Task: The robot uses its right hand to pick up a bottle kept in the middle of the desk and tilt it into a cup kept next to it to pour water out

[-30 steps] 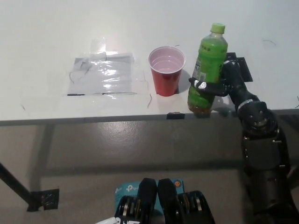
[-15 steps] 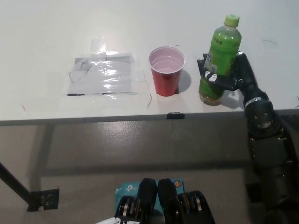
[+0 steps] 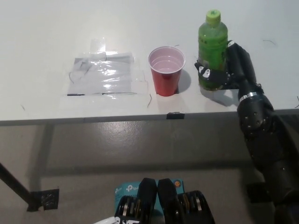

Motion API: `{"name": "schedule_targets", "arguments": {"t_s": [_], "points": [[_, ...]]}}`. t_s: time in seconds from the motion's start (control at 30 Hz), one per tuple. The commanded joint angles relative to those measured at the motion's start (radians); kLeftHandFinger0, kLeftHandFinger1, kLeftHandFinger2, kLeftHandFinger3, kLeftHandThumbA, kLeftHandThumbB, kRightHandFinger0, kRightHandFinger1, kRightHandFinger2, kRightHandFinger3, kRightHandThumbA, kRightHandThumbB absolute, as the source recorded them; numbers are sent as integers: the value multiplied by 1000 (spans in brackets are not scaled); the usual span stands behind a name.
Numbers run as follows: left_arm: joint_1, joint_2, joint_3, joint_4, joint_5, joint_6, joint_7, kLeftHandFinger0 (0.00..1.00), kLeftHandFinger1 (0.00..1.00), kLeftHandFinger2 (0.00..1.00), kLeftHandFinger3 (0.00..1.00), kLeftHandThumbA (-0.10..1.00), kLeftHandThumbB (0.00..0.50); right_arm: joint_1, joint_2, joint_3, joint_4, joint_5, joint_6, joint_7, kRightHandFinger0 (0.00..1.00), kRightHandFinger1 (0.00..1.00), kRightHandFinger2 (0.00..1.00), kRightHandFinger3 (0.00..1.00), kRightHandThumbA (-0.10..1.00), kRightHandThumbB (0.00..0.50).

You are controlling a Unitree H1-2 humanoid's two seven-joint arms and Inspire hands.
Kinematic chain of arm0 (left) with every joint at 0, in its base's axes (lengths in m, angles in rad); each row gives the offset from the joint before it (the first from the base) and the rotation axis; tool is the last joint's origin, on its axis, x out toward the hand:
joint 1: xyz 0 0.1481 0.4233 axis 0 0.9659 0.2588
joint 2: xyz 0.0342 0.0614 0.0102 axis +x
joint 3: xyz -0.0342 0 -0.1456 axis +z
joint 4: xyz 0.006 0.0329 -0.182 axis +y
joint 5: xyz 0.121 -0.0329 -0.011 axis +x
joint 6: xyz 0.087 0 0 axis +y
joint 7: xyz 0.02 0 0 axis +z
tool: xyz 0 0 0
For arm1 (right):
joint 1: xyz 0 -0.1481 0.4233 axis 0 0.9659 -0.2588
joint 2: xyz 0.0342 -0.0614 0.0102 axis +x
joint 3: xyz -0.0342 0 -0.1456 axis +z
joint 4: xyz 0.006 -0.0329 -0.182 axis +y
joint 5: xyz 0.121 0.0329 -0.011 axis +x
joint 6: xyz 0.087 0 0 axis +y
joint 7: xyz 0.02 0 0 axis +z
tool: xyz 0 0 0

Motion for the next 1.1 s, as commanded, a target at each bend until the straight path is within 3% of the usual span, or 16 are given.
{"name": "schedule_targets", "arguments": {"t_s": [0.0, 0.03, 0.13, 0.3, 0.57, 0.7, 0.83, 0.97, 1.0, 1.03, 1.07], "points": [[-3, 14, 23, -23, -8, -14, -2, 1000, 1000, 1000, 1000, 324, 500, -102, 23, -15, -5, 76, -114, -177, 0, 0, 0, 240, -100, 232], [-2, 14, 24, -31, -7, -3, 0, 1000, 1000, 1000, 1000, 314, 500, -97, 28, -22, -1, 87, -120, -187, 0, 0, 0, 245, -100, 221], [-2, 13, 24, -31, -4, -7, 1, 1000, 1000, 1000, 1000, 320, 500, -87, 42, -52, 25, 142, -136, -210, 0, 0, 0, 264, -100, 120], [-2, 13, 27, -35, -10, 5, -2, 1000, 1000, 1000, 1000, 324, 500, -83, 44, -59, 49, 171, -142, -230, 0, 0, 0, 288, -100, 77], [-11, 12, 31, -35, -7, -1, -5, 1000, 1000, 1000, 1000, 318, 500, -72, 24, -20, 69, 166, -133, -250, 0, 0, 0, 289, -100, 60], [-21, 14, 31, -36, -4, 4, -7, 1000, 1000, 1000, 1000, 326, 500, -75, -7, 50, 77, 104, -103, -275, 0, 0, 0, 259, -100, 122], [-20, 14, 30, -29, 1, -15, -7, 1000, 1000, 1000, 1000, 334, 500, -73, -27, 101, 79, 84, -91, -286, 0, 0, 0, 284, -100, 126], [-20, 12, 33, -28, -7, -17, -10, 1000, 1000, 1000, 1000, 308, 500, -59, -50, 166, 41, 40, -6, -267, 0, 8, 4, 302, -100, 145], [-21, 15, 30, -35, -3, -8, -10, 1000, 1000, 1000, 1000, 318, 500, -55, -52, 174, 37, 43, 5, -252, 47, 59, 41, 458, -100, 131], [-22, 16, 30, -35, -1, -8, -10, 1000, 1000, 1000, 1000, 325, 500, -53, -53, 179, 32, 44, 15, -249, 63, 48, 39, 602, -81, 100], [-25, 19, 35, -33, -2, -13, -10, 1000, 1000, 1000, 1000, 320, 500, -61, -52, 187, 32, 43, 33, -239, 150, 146, 152, 771, -19, 97]]}}
